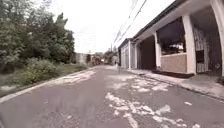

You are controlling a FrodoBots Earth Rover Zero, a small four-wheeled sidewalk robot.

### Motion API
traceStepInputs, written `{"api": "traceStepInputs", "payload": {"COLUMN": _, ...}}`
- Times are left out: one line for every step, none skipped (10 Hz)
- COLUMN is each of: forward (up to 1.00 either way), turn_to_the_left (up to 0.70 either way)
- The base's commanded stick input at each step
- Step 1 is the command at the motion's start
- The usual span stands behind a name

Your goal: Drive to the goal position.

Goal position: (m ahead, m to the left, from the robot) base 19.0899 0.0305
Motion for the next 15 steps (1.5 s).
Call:
{"api": "traceStepInputs", "payload": {"forward": 0.5, "turn_to_the_left": 0.0}}
{"api": "traceStepInputs", "payload": {"forward": 0.5, "turn_to_the_left": 0.0}}
{"api": "traceStepInputs", "payload": {"forward": 0.5, "turn_to_the_left": 0.0}}
{"api": "traceStepInputs", "payload": {"forward": 0.5, "turn_to_the_left": 0.0}}
{"api": "traceStepInputs", "payload": {"forward": 0.5, "turn_to_the_left": 0.0}}
{"api": "traceStepInputs", "payload": {"forward": 0.5, "turn_to_the_left": 0.0}}
{"api": "traceStepInputs", "payload": {"forward": 0.5, "turn_to_the_left": 0.0}}
{"api": "traceStepInputs", "payload": {"forward": 0.5, "turn_to_the_left": 0.0}}
{"api": "traceStepInputs", "payload": {"forward": 0.5, "turn_to_the_left": 0.0}}
{"api": "traceStepInputs", "payload": {"forward": 0.5, "turn_to_the_left": 0.0}}
{"api": "traceStepInputs", "payload": {"forward": 0.5, "turn_to_the_left": 0.0}}
{"api": "traceStepInputs", "payload": {"forward": 0.5, "turn_to_the_left": 0.0}}
{"api": "traceStepInputs", "payload": {"forward": 0.5, "turn_to_the_left": 0.0}}
{"api": "traceStepInputs", "payload": {"forward": 0.5, "turn_to_the_left": 0.0}}
{"api": "traceStepInputs", "payload": {"forward": 0.5, "turn_to_the_left": 0.0}}
